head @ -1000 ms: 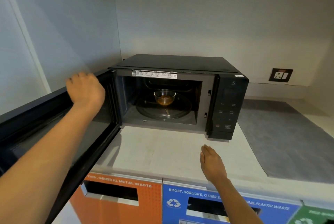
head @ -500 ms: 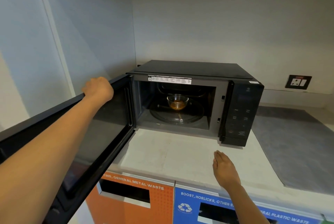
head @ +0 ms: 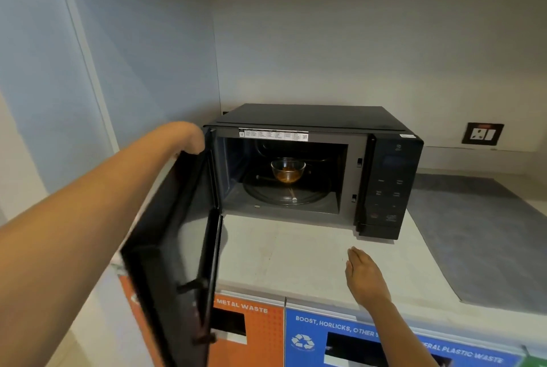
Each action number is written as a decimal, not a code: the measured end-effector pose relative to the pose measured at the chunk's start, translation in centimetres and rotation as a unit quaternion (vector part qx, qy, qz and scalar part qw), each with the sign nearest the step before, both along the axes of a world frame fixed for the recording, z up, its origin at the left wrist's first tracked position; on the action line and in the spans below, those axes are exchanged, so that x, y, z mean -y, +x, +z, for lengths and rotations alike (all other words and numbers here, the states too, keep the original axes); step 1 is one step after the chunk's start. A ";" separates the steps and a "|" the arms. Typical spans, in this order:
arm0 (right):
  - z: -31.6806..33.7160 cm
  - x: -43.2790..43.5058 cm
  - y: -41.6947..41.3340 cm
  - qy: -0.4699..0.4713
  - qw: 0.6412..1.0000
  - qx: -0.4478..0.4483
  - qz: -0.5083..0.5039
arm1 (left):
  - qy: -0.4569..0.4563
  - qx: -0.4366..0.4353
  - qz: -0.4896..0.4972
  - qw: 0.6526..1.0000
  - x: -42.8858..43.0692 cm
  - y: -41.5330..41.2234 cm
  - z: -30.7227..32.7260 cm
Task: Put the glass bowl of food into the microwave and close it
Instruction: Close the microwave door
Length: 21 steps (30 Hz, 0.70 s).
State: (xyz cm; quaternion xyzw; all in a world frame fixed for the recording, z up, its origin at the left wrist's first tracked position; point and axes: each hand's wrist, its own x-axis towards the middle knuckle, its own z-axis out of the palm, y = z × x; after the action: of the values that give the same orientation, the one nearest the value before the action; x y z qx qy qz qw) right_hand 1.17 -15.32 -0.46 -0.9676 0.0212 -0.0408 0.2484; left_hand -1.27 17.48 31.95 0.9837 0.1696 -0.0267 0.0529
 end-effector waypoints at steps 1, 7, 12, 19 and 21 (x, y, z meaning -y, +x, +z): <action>0.0 0.0 0.0 0.003 1.000 0.000 -0.002 | 0.010 0.004 -0.014 1.000 0.6 0.1 -0.1; -0.4 0.0 0.1 0.032 0.999 0.006 -0.016 | 0.010 0.087 -0.037 0.996 2.7 2.1 -1.5; -0.6 -0.1 0.3 0.134 0.983 0.023 -0.122 | -0.010 0.128 -0.073 0.989 4.4 4.0 -3.2; -0.9 0.1 0.5 0.168 0.959 0.048 -0.223 | -0.043 0.230 -0.093 0.968 6.9 5.5 -5.8; -1.2 0.0 0.6 0.159 0.963 0.048 -0.210 | -0.045 0.262 -0.109 0.958 7.2 6.1 -6.5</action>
State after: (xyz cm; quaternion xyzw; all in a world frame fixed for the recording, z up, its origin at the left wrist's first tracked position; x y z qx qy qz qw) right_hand 1.81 -15.31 -1.68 -0.8863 0.2180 -0.1349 0.3857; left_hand 4.85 10.28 25.41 0.9653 0.0397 0.2191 0.1365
